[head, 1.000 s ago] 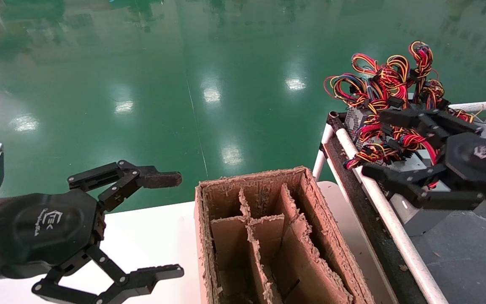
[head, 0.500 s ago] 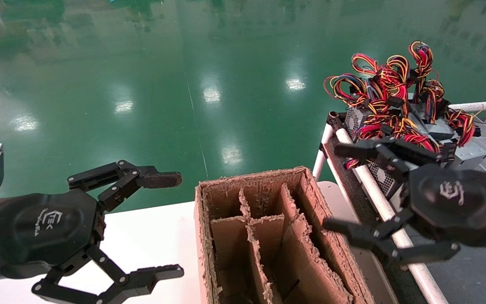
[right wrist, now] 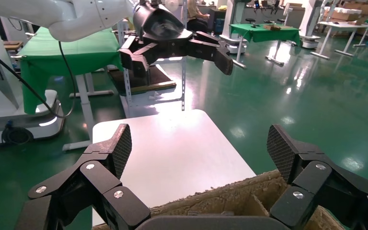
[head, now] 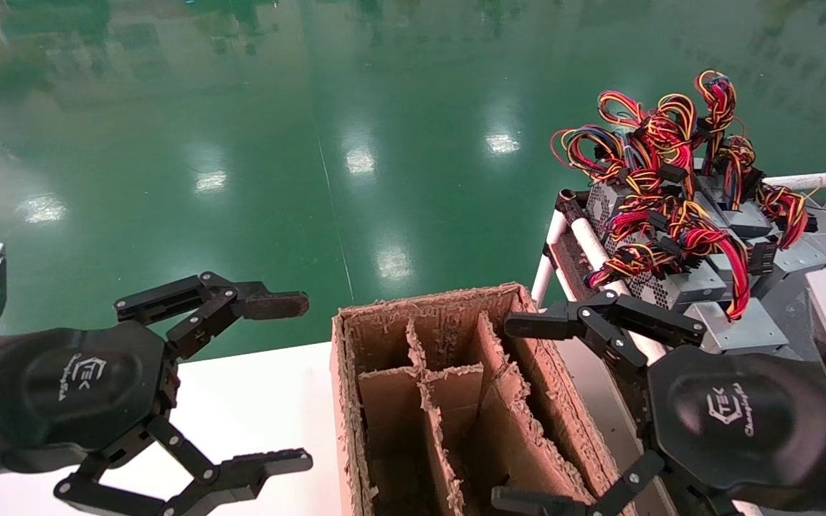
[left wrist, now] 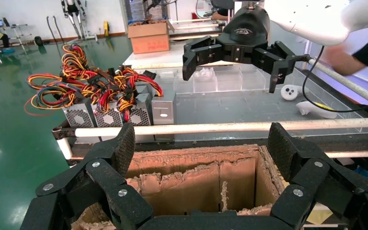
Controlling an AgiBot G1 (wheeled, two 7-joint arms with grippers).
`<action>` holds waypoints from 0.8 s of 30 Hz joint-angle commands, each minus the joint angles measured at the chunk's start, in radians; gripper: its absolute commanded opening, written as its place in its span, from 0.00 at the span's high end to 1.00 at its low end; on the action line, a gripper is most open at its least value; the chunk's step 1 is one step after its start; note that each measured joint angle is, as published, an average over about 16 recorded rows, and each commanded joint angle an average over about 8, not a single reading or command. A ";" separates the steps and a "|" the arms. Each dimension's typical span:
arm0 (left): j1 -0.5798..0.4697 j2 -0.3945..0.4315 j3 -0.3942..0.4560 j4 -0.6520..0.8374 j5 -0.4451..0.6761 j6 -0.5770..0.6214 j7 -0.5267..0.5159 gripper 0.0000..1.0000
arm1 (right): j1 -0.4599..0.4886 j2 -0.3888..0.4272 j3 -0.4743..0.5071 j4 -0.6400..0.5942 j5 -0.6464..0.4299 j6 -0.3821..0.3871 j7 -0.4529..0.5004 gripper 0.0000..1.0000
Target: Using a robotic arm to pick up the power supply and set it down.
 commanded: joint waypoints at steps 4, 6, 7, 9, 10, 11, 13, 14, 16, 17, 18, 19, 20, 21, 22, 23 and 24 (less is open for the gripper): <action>0.000 0.000 0.000 0.000 0.000 0.000 0.000 0.00 | -0.003 0.000 0.002 0.007 0.000 0.001 0.002 0.00; 0.000 0.000 0.000 0.000 0.000 0.000 0.000 0.00 | -0.002 0.000 0.002 0.003 0.000 0.001 0.001 0.00; 0.000 0.000 0.000 0.000 0.000 0.000 0.000 0.00 | -0.001 0.000 0.001 0.001 0.000 0.001 0.000 0.00; 0.000 0.000 0.000 0.000 0.000 0.000 0.000 0.00 | 0.001 0.000 0.000 -0.002 0.000 0.001 0.000 0.00; 0.000 0.000 0.000 0.000 0.000 0.000 0.000 0.00 | 0.001 0.000 0.000 -0.004 0.000 0.001 -0.001 0.00; 0.000 0.000 0.000 0.000 0.000 0.000 0.000 0.00 | 0.002 0.000 0.000 -0.005 0.000 0.001 -0.001 0.00; 0.000 0.000 0.000 0.000 0.000 0.000 0.000 0.00 | 0.003 0.000 -0.001 -0.008 0.000 0.001 -0.002 0.00; 0.000 0.000 0.000 0.000 0.000 0.000 0.000 0.00 | 0.003 0.000 -0.001 -0.009 0.000 0.001 -0.002 0.00; 0.000 0.000 0.000 0.000 0.000 0.000 0.000 0.00 | 0.004 0.000 -0.002 -0.011 0.000 0.001 -0.003 0.00; 0.000 0.000 0.000 0.000 0.000 0.000 0.000 0.00 | 0.004 0.000 -0.002 -0.012 0.000 0.001 -0.003 0.00; 0.000 0.000 0.000 0.000 0.000 0.000 0.000 0.00 | 0.005 0.000 -0.002 -0.012 0.000 0.001 -0.003 0.00; 0.000 0.000 0.000 0.000 0.000 0.000 0.000 0.00 | 0.005 0.000 -0.002 -0.013 0.000 0.001 -0.003 0.00; 0.000 0.000 0.000 0.000 0.000 0.000 0.000 0.00 | 0.005 0.000 -0.002 -0.014 0.000 0.001 -0.003 0.00; 0.000 0.000 0.000 0.000 0.000 0.000 0.000 0.00 | 0.005 0.000 -0.002 -0.014 0.000 0.001 -0.003 0.00; 0.000 0.000 0.000 0.000 0.000 0.000 0.000 0.00 | 0.006 0.000 -0.003 -0.015 0.000 0.001 -0.003 0.00; 0.000 0.000 0.000 0.000 0.000 0.000 0.000 0.00 | 0.006 0.000 -0.003 -0.016 0.000 0.001 -0.003 0.00; 0.000 0.000 0.000 0.000 0.000 0.000 0.000 0.00 | 0.006 0.000 -0.003 -0.016 0.000 0.001 -0.004 0.00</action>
